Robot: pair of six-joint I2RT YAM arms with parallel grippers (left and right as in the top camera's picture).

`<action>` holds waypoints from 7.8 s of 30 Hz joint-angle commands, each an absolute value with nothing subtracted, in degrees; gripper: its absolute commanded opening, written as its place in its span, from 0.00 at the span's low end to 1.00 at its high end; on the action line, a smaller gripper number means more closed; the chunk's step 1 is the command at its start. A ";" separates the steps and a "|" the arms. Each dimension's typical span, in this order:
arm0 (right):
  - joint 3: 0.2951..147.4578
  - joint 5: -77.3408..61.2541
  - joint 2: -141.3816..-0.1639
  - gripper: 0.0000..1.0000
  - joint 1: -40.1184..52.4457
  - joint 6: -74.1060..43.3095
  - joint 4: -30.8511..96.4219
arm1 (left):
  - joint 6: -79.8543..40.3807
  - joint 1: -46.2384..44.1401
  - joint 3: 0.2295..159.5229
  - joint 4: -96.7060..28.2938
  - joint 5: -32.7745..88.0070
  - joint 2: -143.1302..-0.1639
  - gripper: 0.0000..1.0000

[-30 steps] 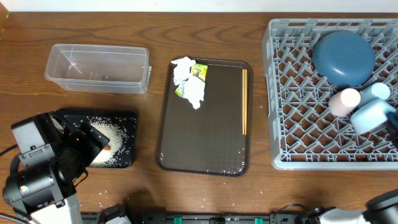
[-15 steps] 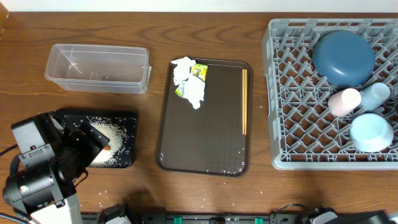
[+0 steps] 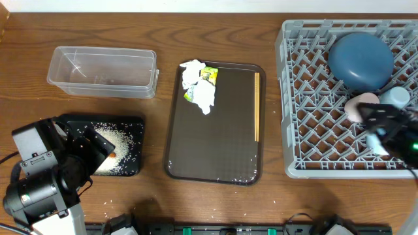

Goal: Sort waste into correct bins and load items into the dishwasher rack
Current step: 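Move the right gripper over the chopsticks on the brown tray, then close the right gripper on one chopstick and lift it, then carry the chopstick to the rack's left edge and drop it in, then return the right gripper to grasp the second chopstick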

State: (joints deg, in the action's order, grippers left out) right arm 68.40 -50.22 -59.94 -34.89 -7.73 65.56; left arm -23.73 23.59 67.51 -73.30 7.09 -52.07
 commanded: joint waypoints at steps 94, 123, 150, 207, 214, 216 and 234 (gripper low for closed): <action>109.69 1.69 -134.19 0.88 26.22 -31.64 62.15 | -23.16 23.81 67.40 -73.49 6.39 -52.07 0.97; 105.03 2.02 -134.21 0.88 26.33 -31.66 58.54 | -23.16 23.81 67.40 -73.49 6.39 -52.07 0.97; 106.67 -2.00 -129.86 0.01 25.10 -32.03 63.26 | -23.16 23.81 67.40 -73.49 6.39 -52.07 0.97; 111.61 3.25 -117.91 0.72 23.16 -24.27 65.65 | -23.16 23.81 67.40 -73.49 6.39 -52.07 0.97; 111.61 6.63 -124.79 0.75 26.96 -28.91 66.02 | -23.16 23.81 67.40 -73.49 6.39 -52.07 0.97; 111.61 6.61 -126.67 0.75 26.79 -28.91 66.08 | -23.16 23.81 67.40 -73.49 6.39 -52.07 0.97; 111.55 6.63 -135.33 0.76 25.12 -28.88 65.08 | -23.16 23.81 67.40 -73.49 6.39 -52.07 0.97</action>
